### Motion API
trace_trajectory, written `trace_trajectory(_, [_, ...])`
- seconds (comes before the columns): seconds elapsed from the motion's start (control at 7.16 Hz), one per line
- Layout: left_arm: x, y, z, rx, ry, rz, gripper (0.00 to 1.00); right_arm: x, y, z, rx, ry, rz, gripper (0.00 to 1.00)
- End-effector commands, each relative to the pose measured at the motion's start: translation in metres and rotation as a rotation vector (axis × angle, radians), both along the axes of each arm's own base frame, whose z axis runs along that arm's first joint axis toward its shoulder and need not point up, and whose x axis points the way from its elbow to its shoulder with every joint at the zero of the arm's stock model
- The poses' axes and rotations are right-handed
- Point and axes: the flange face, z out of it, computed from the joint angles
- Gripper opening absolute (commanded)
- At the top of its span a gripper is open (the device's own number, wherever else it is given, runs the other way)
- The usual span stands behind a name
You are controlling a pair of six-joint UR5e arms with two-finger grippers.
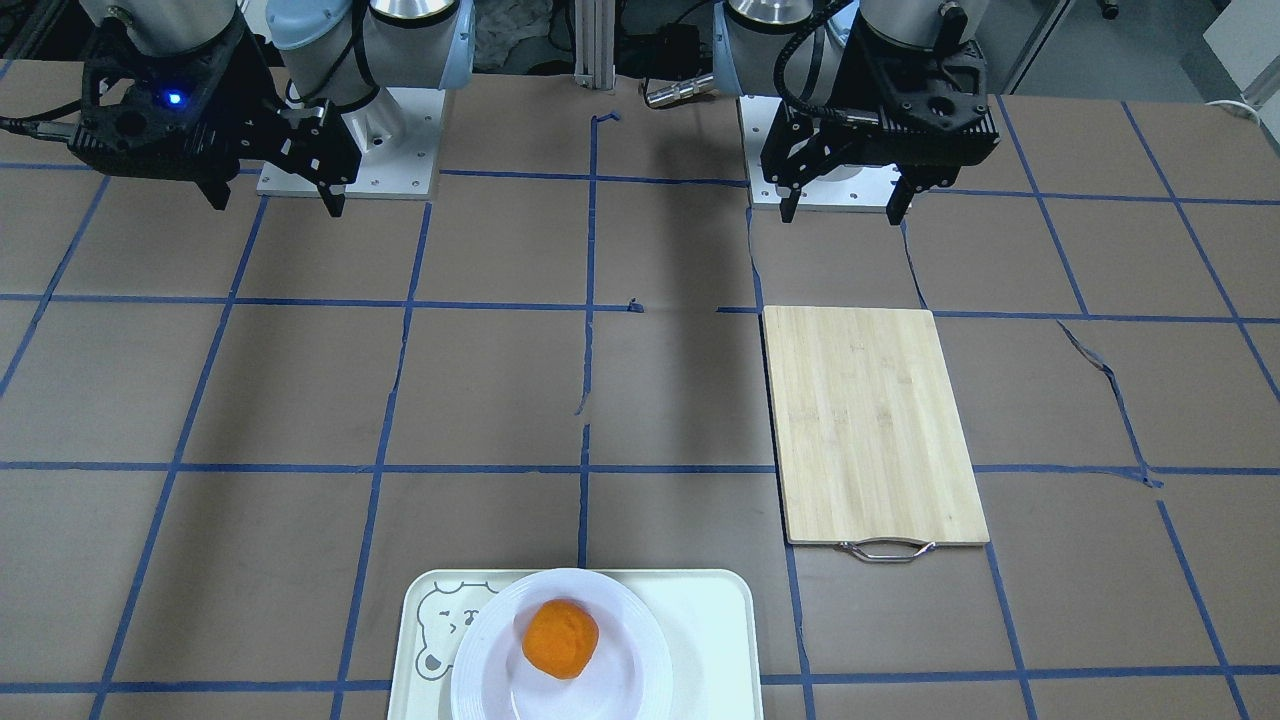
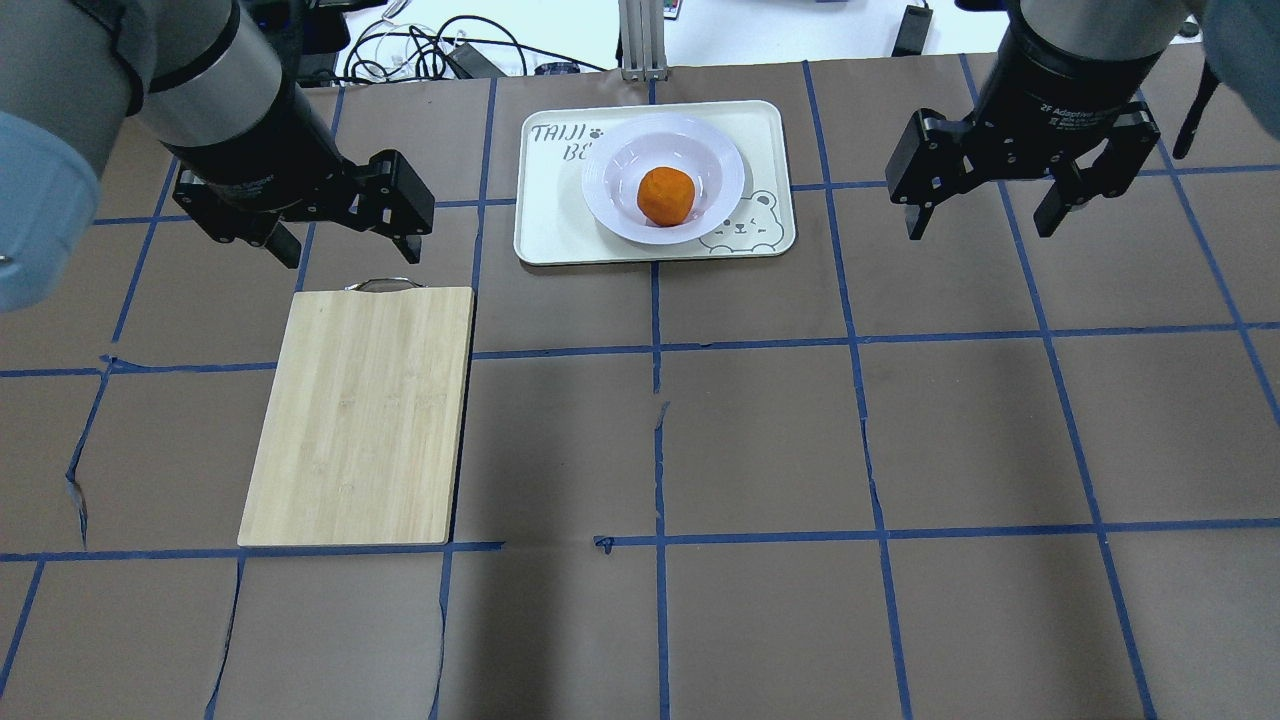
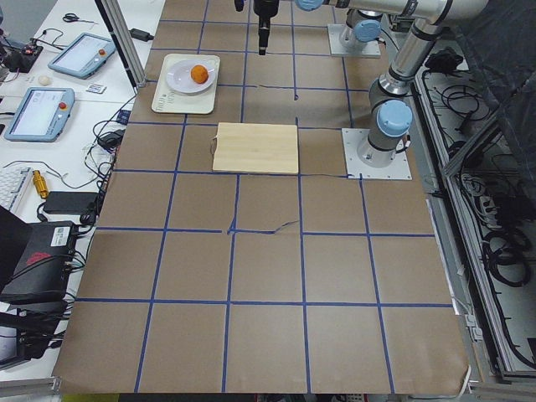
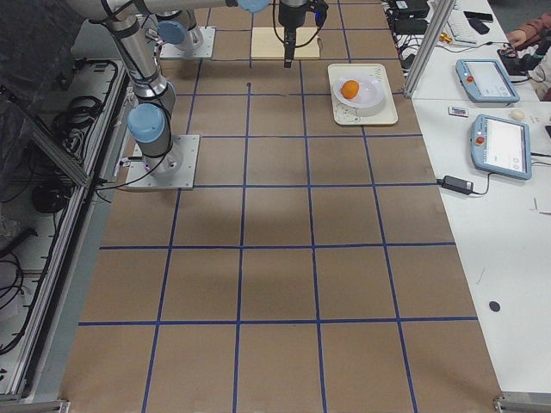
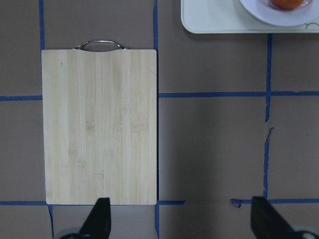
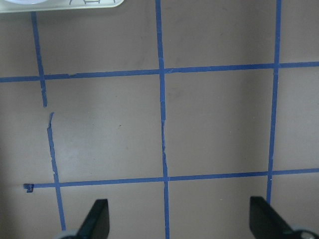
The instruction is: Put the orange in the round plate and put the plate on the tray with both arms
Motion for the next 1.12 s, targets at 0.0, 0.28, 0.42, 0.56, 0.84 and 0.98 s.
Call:
trace_trajectory(0.0, [0.0,0.003,0.0,0.006,-0.002,0.001,1.0,0.0,0.0,0.0,0.001,0.002,0.002,1.0])
trace_trajectory(0.28, [0.001,0.004,0.002,0.0,-0.003,0.004,1.0,0.0,0.0,0.0,0.001,0.003,0.002,1.0])
trace_trajectory(0.42, [0.001,0.005,0.005,-0.007,-0.002,0.004,1.0,0.001,0.001,-0.001,0.002,0.003,0.004,1.0])
trace_trajectory(0.56, [0.002,0.006,0.007,-0.01,-0.003,0.007,1.0,0.001,0.0,0.0,0.001,-0.001,0.004,1.0])
trace_trajectory(0.84, [0.002,0.017,0.015,-0.025,-0.008,0.011,1.0,-0.001,0.0,0.0,0.001,0.003,0.001,1.0])
trace_trajectory(0.98, [0.003,0.016,0.017,-0.033,-0.005,0.011,1.0,-0.002,0.0,0.0,0.001,0.005,-0.001,1.0])
